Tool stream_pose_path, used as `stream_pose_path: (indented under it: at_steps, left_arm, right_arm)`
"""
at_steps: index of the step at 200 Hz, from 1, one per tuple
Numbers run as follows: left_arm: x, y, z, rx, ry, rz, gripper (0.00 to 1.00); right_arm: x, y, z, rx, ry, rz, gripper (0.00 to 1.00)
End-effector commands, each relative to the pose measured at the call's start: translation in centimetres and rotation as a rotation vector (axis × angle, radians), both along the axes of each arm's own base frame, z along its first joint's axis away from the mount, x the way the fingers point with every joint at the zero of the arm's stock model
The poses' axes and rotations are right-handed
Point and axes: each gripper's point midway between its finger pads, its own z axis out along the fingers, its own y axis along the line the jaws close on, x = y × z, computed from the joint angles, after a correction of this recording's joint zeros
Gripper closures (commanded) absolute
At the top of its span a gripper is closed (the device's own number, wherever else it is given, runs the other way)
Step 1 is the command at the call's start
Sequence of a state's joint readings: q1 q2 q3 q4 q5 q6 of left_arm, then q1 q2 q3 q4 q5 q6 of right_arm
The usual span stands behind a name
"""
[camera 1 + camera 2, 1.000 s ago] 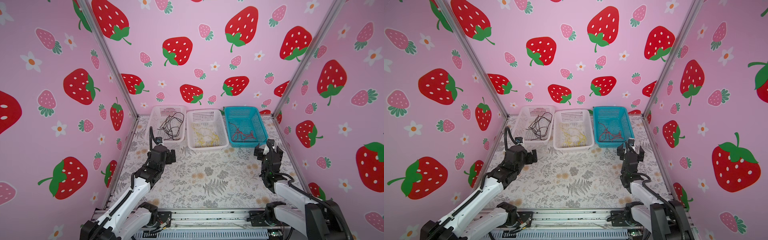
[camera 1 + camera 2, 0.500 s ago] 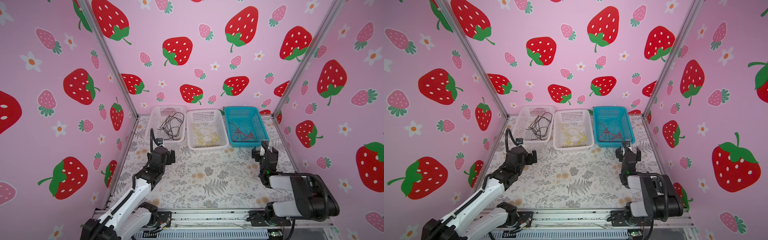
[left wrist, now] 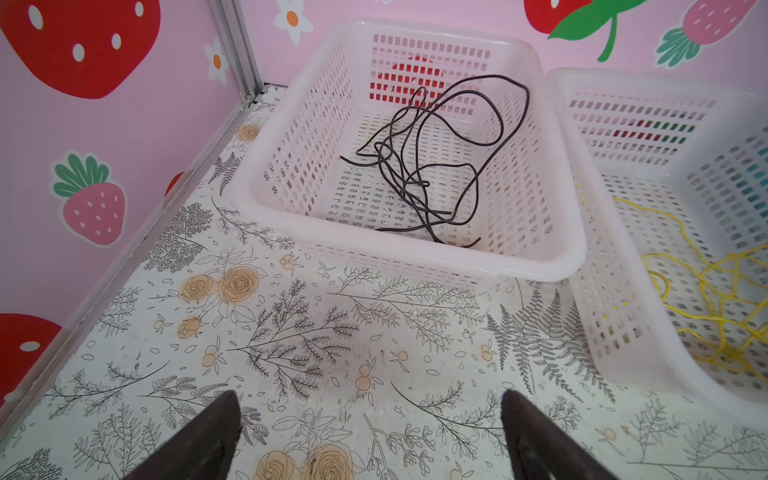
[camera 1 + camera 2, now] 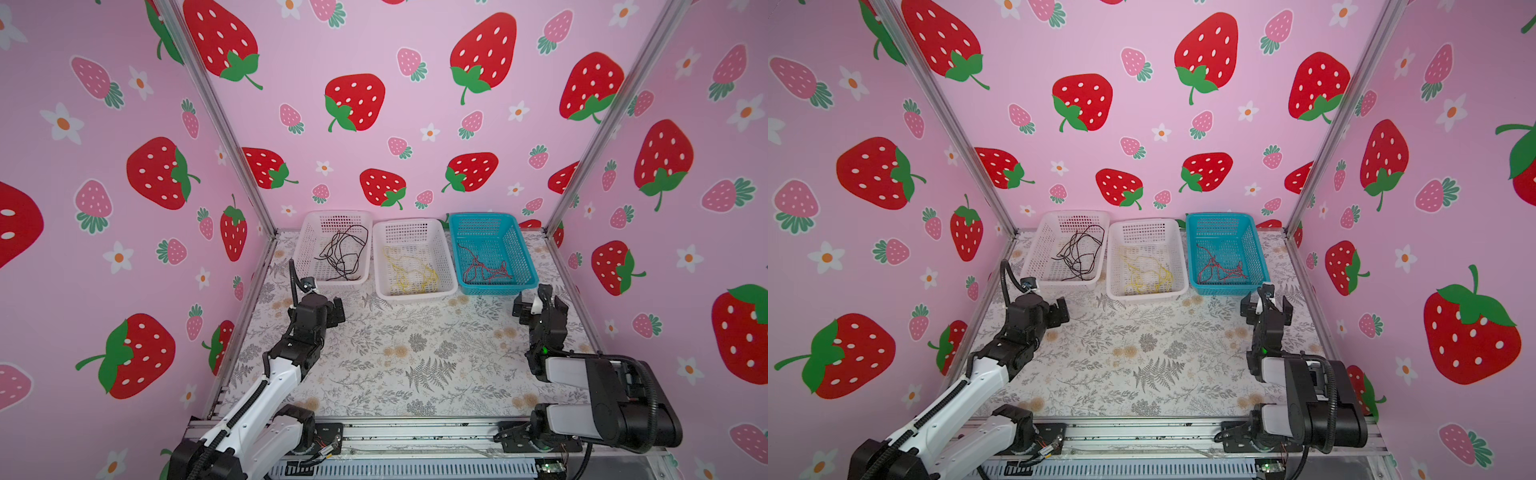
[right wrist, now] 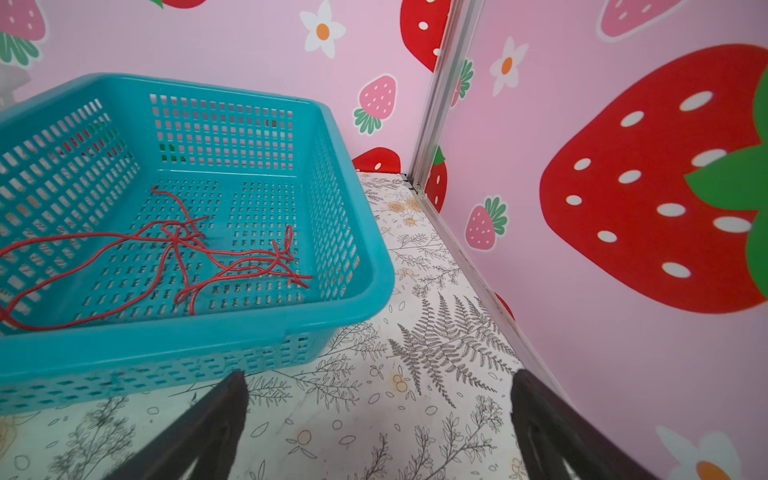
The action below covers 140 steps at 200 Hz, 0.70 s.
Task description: Untangle the cables
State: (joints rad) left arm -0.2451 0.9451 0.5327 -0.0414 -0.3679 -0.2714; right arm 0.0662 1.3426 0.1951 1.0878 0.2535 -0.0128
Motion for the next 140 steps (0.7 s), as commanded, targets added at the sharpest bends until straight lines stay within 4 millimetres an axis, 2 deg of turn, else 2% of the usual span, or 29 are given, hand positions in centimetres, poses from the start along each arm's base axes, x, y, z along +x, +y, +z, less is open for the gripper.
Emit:
stream_pose_path:
  at_steps: [1,9,26,49,61,70,78,111,140]
  left_arm:
    - [0.5,0.5,0.7,-0.037,-0.045,0.034,0.01]
    - [0.5,0.6,0.8,-0.040,-0.049,0.037,0.01]
    - [0.5,0.8,0.7,-0.036,-0.048,0.042,0.01]
    - [0.7,1.2,0.4,-0.031,-0.050,0.053,0.01]
    - [0.9,1.6,0.3,-0.037,-0.051,0.068,0.01]
    - [1.0,1.9,0.1,-0.042,-0.051,0.076,0.01]
    - [1.1,2.2,-0.2,-0.044,-0.055,0.082,0.01]
    - [2.3,4.6,-1.2,-0.012,-0.064,0.134,0.01]
    - [4.1,4.8,-1.3,0.017,-0.149,0.108,0.01]
  right_arm:
    - [-0.6,1.7,2.4,0.127,-0.138,0.107,0.01]
    - [-0.6,3.2,2.2,0.069,-0.135,0.200,0.01]
    - [0.1,1.6,1.6,0.122,-0.125,0.112,0.01]
    - [0.0,3.7,0.5,0.090,-0.143,0.233,0.01]
    - [1.0,4.8,-0.3,0.068,-0.099,0.282,0.01]
    - [2.2,4.7,-1.1,0.069,-0.026,0.265,0.01]
    - [2.8,4.4,-1.1,0.078,-0.031,0.245,0.01]
    - [3.0,4.4,-1.4,0.060,-0.008,0.221,0.01]
    - [3.0,4.7,-1.5,0.043,-0.003,0.219,0.01]
